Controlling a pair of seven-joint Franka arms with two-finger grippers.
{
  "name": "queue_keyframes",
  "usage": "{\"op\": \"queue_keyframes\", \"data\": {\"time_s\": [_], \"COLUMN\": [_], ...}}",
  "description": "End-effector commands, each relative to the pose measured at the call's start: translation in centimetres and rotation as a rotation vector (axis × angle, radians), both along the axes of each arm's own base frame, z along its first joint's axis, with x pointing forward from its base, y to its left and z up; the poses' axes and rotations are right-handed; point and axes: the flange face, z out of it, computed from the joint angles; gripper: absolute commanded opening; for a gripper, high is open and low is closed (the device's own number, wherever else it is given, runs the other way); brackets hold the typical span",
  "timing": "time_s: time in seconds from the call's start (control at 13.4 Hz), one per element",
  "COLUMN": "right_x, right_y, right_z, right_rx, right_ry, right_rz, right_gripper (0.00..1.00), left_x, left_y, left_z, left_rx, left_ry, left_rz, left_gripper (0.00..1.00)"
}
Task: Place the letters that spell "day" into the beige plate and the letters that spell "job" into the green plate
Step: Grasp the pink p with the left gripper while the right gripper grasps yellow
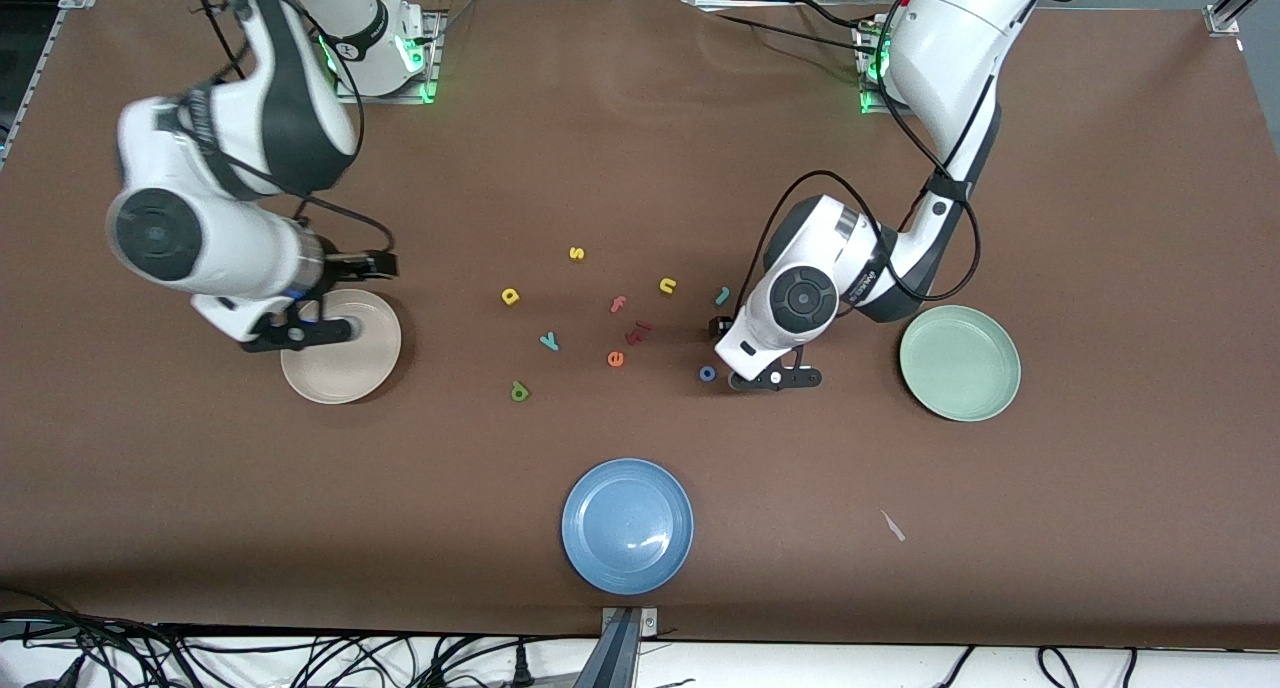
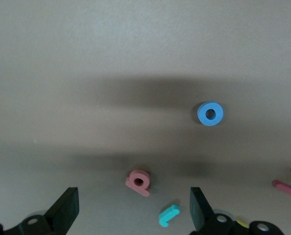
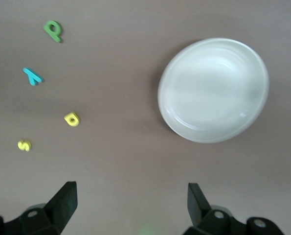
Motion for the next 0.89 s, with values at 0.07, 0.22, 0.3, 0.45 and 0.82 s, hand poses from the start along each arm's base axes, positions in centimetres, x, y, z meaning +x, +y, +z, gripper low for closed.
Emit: {"op": "queue_keyframes", "data": {"time_s": [0.07, 0.22, 0.3, 0.45, 0.82], "right_x": [-2.2, -3.3, -3.8, -5.7, -7.9], "right_y": [2.0, 3.3, 3.8, 5.1, 7.6], "right_z": [-4.2, -6.5, -7.8, -10.8, -14.4], "right_rx": [0.012, 0.027, 0.036, 0.058, 0.077], "right_ry": [-0.041, -0.071, -0.091, -0.142, -0.169], "right_rz": [-0.008, 0.013, 0.023, 0.045, 0.062], "right_gripper": [1.00, 1.00, 1.00, 1.00, 1.00], "left_x": [-1.6, -2.4, -2.5, -3.1, -3.0], "left_y": [-1.1, -1.6, -1.7, -1.0, 0.1], "left_z": [-2.0, -2.9, -3.0, -4.2, -4.9], "left_rx": [0.032, 0.033, 0.035, 0.049, 0.044], "left_ry": [-0.019, -0.027, -0.027, 0.009, 0.034], "left_rz": [0.209, 0.287, 0.314, 0.367, 0.406], "left_gripper": [1.00, 1.00, 0.94, 0.85, 0.48]}}
